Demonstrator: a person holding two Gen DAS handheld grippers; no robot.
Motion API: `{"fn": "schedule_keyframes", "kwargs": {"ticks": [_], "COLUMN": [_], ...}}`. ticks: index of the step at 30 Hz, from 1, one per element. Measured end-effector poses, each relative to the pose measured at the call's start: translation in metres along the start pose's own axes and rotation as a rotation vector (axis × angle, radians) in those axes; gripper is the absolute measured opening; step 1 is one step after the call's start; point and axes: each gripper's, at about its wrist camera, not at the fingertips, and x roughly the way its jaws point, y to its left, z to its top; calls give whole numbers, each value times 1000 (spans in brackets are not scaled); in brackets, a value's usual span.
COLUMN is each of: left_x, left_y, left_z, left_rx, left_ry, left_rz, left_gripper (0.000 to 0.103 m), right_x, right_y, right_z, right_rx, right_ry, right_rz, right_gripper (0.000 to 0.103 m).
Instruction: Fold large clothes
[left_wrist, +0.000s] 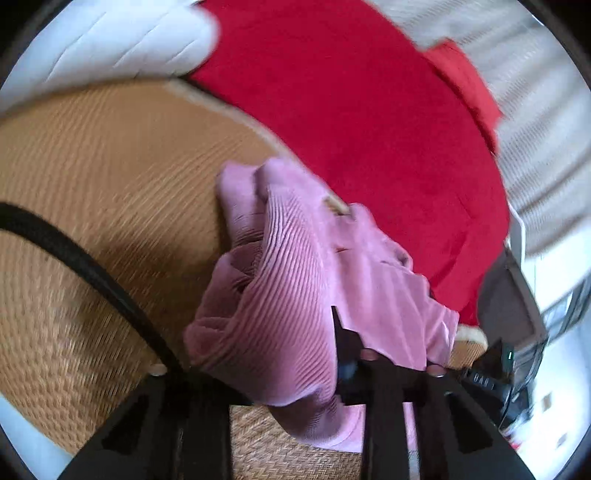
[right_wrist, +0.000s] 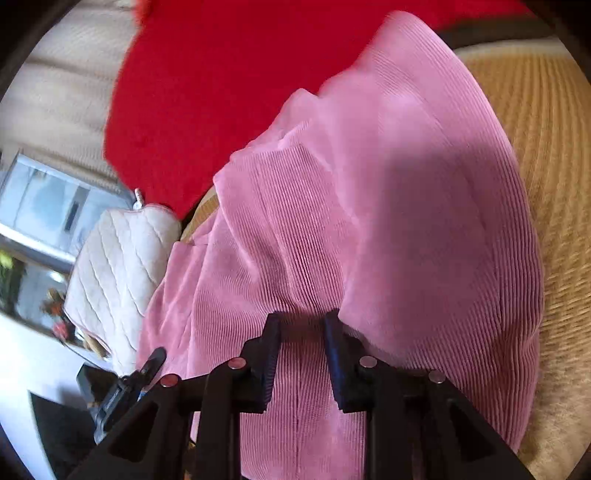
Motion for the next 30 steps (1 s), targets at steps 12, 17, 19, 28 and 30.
{"fn": "schedule_keyframes", "kwargs": {"ticks": [12,17,19,28,30], "left_x": [77,87,71,44,39], "left_y": [-160,-152,-137,-121,-114], "left_z": [-79,-70,-66,-73,-66], "left_rx": [776,729,736,743,707], "left_ry": [151,160,163,149,153], "left_rz": [-64,-113,-114,-128,-155], "left_gripper": [24,24,24,24,23], "right_x": [-55,-41,-31,25,19], "right_y": [-18,-18,-5,54,64], "right_z": [30,32,37,38,33], "right_rx": [62,87,55,-206,-255], "right_ry": [-133,-84,-67,-12,-42], "right_rz": [266,278,274,-38,-92], "right_gripper": [93,93,93,40,33]}}
